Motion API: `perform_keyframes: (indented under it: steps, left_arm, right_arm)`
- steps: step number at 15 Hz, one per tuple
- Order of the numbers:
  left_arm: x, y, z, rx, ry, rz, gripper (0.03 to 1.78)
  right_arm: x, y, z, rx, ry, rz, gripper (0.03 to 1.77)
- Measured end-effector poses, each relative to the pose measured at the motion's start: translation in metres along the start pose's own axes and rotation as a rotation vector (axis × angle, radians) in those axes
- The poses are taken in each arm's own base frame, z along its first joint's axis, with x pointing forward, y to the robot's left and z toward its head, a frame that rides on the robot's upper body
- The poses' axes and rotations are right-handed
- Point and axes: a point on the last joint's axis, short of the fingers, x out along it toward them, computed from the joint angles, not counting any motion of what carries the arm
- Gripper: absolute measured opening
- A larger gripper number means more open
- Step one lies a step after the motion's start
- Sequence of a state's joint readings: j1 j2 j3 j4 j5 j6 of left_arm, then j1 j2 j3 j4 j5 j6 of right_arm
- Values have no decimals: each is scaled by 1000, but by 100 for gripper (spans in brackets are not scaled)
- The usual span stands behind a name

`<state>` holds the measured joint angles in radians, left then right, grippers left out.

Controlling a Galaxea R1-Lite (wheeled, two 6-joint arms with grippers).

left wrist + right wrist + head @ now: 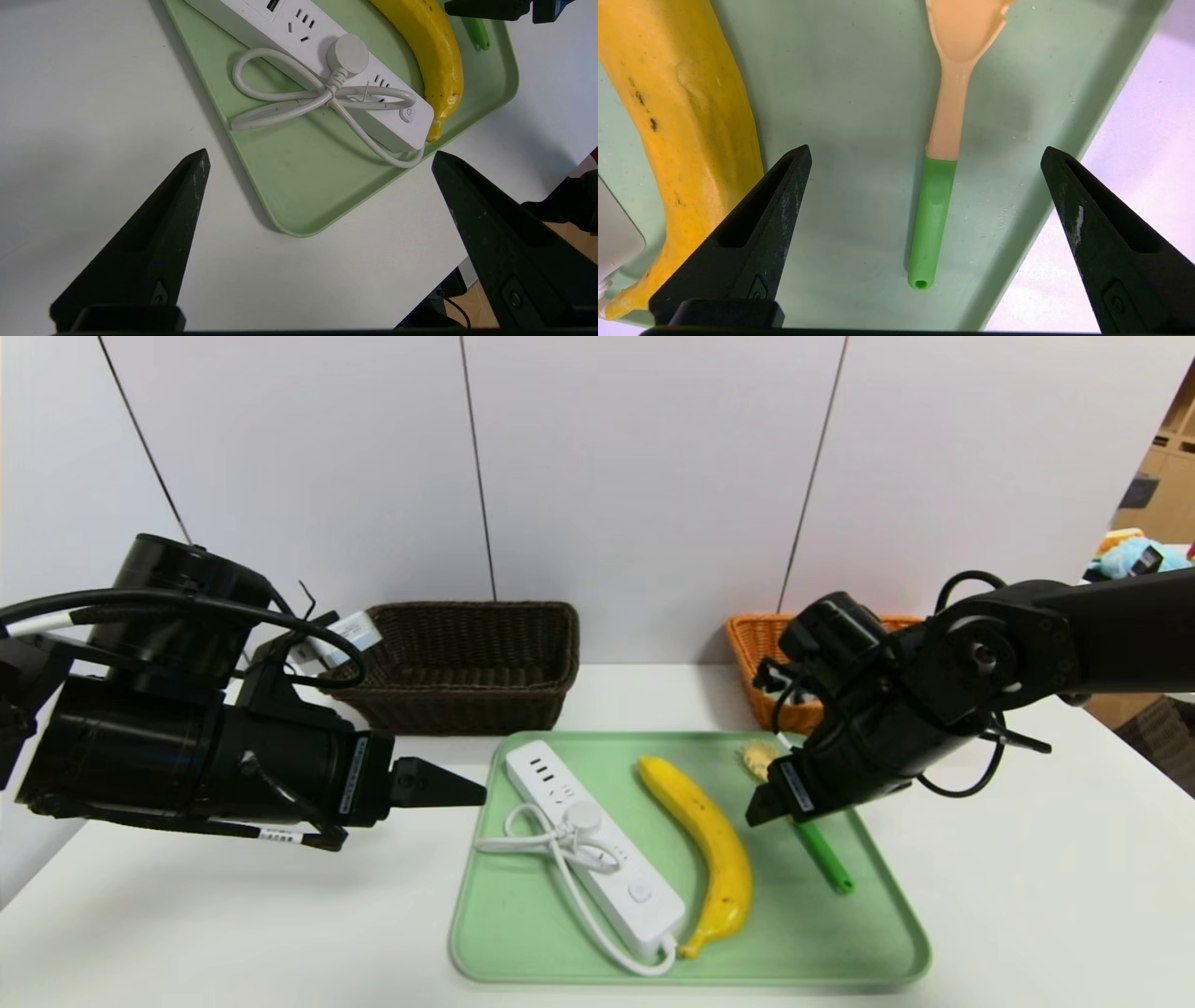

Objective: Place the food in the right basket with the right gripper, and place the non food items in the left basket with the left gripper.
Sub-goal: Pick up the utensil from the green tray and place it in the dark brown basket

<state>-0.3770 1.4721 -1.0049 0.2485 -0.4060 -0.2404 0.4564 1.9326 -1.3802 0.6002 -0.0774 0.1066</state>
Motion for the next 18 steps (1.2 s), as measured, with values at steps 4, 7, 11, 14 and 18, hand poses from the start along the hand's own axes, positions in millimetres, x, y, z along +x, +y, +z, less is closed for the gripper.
perform_keyframes:
  steps: [4, 7, 11, 14, 18]
  left_arm:
    - [0, 0, 0, 0, 1, -1, 169]
    - [0, 0, 0, -1, 2, 1, 169]
    - [0, 0, -1, 0, 3, 2, 169]
    - [0, 0, -1, 0, 4, 1, 169]
    - [0, 0, -1, 0, 4, 1, 169]
  right_arm:
    - [6, 1, 1, -3, 15, -3, 170]
    - [11, 1, 1, -4, 28, -4, 170]
    - [16, 0, 1, 2, 39, -6, 170]
    - [18, -2, 2, 9, 43, -4, 170]
    - [19, -2, 2, 10, 46, -4, 170]
